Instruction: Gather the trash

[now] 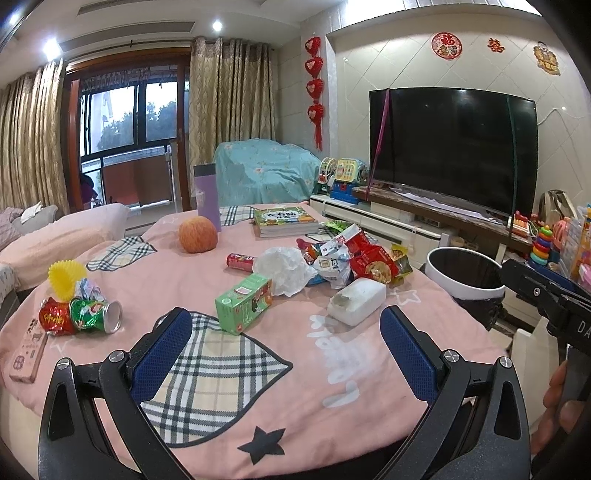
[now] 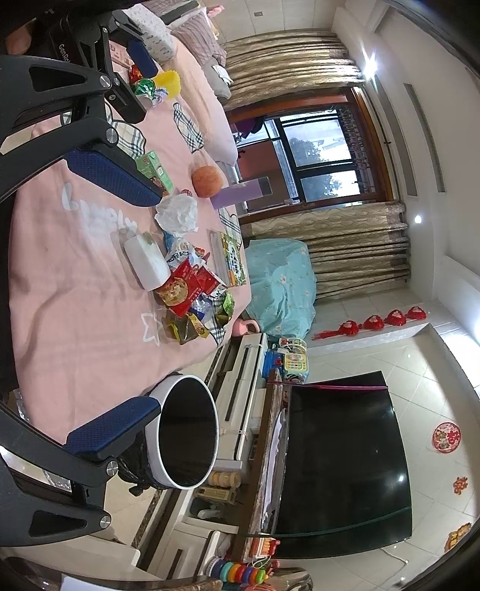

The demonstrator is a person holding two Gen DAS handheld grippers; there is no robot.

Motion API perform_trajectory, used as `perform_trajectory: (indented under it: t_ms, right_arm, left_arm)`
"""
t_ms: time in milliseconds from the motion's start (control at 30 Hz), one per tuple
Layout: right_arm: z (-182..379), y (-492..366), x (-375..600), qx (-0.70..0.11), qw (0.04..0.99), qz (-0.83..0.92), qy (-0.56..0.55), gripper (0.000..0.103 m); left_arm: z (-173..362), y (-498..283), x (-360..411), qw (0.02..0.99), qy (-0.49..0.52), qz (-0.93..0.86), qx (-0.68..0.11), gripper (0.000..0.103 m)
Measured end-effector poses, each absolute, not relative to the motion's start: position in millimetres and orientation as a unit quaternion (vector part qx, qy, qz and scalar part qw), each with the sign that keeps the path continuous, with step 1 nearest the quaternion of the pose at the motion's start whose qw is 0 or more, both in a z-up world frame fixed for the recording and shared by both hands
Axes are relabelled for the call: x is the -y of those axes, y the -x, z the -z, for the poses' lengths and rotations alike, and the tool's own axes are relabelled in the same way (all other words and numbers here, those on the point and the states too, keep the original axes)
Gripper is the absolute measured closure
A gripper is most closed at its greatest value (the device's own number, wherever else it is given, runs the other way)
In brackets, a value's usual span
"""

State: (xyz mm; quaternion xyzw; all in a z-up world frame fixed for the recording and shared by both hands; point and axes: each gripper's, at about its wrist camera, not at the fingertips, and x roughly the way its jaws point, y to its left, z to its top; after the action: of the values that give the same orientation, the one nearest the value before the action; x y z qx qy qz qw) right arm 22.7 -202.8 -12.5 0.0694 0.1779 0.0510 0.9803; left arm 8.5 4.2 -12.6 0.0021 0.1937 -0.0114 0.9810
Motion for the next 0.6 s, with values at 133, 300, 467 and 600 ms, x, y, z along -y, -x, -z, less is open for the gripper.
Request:
perform_trajectory:
  t_ms: [133,300,467,600]
  right_arm:
    - [15,-27,201,-0.185,0.978,-0.055,-0.072,0.000]
    - [19,-41,198,-0.205,0.974,-0.065,-0.072,0.000]
    - [28,-59,191,-0.232,0.967,-0.080,-0.070,0.000]
    - [32,-72,186,-0.251,0.961,-0.093,-0.072,0.000]
  left_arm:
    - [18,-16,-8,0.978,0.001,0.007,-0.207,0.000]
    - [30,-31,-22,0.972,0.016,-0.002,-0.233,0.000]
    - [44,-50,-37,0.965,0.030,-0.010,-0.262,0.000]
    - [54,-62,-48,0.959,0.033,-0.015,-0.279,0.000]
